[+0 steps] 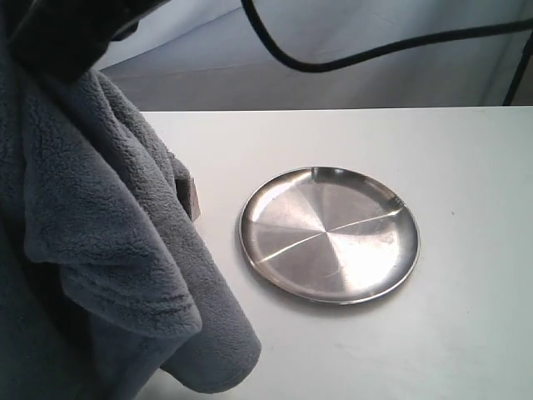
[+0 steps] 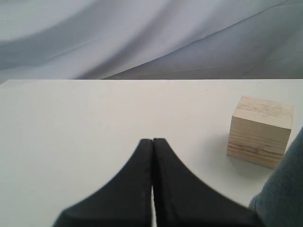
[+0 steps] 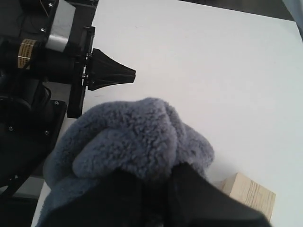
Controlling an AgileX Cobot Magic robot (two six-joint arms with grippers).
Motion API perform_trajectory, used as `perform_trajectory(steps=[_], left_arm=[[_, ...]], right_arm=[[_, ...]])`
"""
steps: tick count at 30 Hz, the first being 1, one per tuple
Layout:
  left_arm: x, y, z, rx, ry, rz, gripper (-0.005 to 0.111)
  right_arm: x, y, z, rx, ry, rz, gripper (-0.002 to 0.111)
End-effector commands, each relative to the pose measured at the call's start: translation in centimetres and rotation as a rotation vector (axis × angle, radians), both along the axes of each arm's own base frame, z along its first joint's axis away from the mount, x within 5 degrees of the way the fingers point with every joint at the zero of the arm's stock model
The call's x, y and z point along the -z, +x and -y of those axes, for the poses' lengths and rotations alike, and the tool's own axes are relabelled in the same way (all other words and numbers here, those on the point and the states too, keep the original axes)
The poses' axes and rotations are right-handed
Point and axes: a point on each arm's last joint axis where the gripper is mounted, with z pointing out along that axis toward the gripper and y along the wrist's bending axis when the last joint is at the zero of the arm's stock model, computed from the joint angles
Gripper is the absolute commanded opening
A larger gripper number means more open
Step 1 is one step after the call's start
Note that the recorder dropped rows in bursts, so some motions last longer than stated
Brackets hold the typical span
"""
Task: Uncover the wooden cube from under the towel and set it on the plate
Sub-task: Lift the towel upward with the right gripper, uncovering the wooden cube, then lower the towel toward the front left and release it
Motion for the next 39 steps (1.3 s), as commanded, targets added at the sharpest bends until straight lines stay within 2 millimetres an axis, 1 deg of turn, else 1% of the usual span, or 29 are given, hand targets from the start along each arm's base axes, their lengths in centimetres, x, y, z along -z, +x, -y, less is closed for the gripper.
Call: perform_trajectory(steps=[1,5,7,10,16,18,21,25,29,30,33,36,39], left_arm=[[-0.1,0.0,0.0,0.003,-0.009,0.009,0.0],[-0.1,0.0,0.0,0.004,-0.007,0.009,0.0],[-0.1,0.0,0.0,0.004,-0.007,0.009,0.0],[-0.1,0.0,0.0,0.004,-0.007,0.009,0.0],[-0.1,0.0,0.0,0.003,-0.01,0.009,0.0],[-0.1,0.0,0.0,0.003,-0.01,0.009,0.0],[-0.1,0.0,0.0,0.003,-0.01,0.009,0.0],[-0.1,0.0,0.0,0.003,-0.01,0.009,0.0],[-0.1,0.0,0.0,0.003,-0.008,0.009,0.0],[-0.1,0.0,0.0,0.003,-0.008,0.009,0.0],[-0.1,0.0,0.0,0.003,-0.008,0.009,0.0],[-0.1,0.0,0.0,0.003,-0.008,0.009,0.0],[-0.1,0.0,0.0,0.003,-0.01,0.009,0.0]], right_arm=[[-0.1,0.0,0.1,0.026,0.001,-0.018,0.0],[2.0,-0.1,-1.0,0.006,-0.05,-0.061,0.0],[3.6,-0.4,-1.9,-0.012,-0.091,-0.087,0.0],[5.9,-0.5,-2.9,-0.04,-0.173,-0.074,0.0],[10.9,1.1,-3.5,0.009,-0.4,-0.002,0.0],[12.2,1.4,-3.7,0.013,-0.439,-0.017,0.0],[13.9,1.0,-4.3,-0.007,-0.435,-0.112,0.0],[16.0,0.0,-5.5,-0.085,-0.4,-0.237,0.0],[18.5,-0.6,-6.5,-0.126,-0.44,-0.281,0.0],[19.0,-0.4,-6.6,-0.129,-0.453,-0.279,0.0],[21.5,0.1,-7.1,-0.126,-0.509,-0.293,0.0],[24.3,0.9,-7.3,-0.121,-0.588,-0.271,0.0],[28.3,1.4,-7.8,-0.119,-0.654,-0.309,0.0]])
